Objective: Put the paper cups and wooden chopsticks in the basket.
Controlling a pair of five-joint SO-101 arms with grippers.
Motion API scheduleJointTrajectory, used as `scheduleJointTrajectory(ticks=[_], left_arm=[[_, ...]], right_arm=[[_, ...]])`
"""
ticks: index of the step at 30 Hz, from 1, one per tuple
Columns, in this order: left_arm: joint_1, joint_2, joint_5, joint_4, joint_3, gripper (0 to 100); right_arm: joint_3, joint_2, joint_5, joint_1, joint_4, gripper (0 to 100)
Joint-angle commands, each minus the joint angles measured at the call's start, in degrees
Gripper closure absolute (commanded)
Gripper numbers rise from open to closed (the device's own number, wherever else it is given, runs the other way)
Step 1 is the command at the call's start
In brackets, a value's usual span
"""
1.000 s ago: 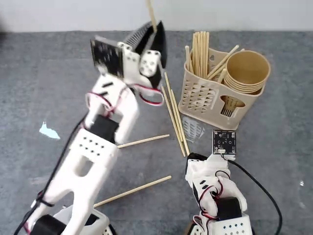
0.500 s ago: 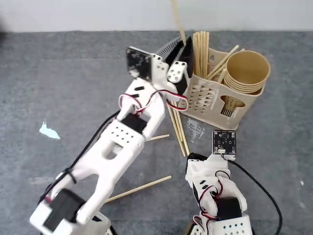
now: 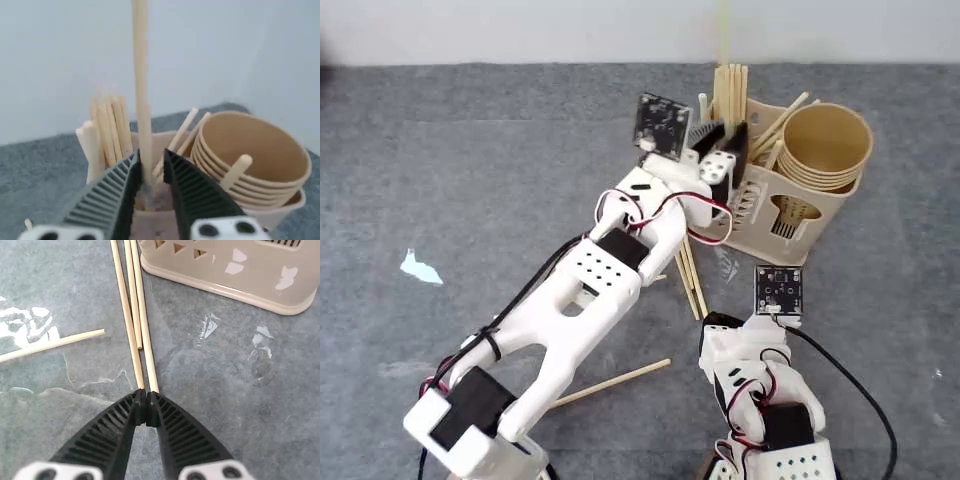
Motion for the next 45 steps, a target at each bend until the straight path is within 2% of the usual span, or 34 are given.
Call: scheduleJointTrajectory(ticks=[1,8,14,19,24,32,38,45], left_arm=[[-0.18,-6.68,2.81,8.62,-5.58,87],[-1.14,-15.82,1.32,28.84,-10.42,87],[-3.43,-20.66,-10.73,47.56,-14.02,87],[-7.3,-22.68,-22.51,58.9,-15.08,87],[-8.35,-23.74,-32.53,70.07,-14.9,87],[-6.42,-23.74,-34.73,84.75,-14.2,87],[1.23,-23.74,-34.73,84.57,-2.24,87],[8.18,-23.74,-34.64,69.45,18.51,87]], right_arm=[[-0.18,-0.4,-0.26,0.48,-1.27,99.0],[-0.18,-0.4,-0.26,0.48,-1.27,99.0],[-0.09,-0.4,-0.26,0.4,-1.27,99.0],[-0.09,-0.4,-0.26,0.48,-1.27,99.0],[-0.09,-0.4,-0.26,0.48,-1.27,99.0],[0.53,-0.4,-0.26,0.4,-1.27,99.0],[0.79,-0.4,-0.26,0.22,-1.36,99.0],[0.79,-0.4,-0.26,0.48,-1.36,99.0]])
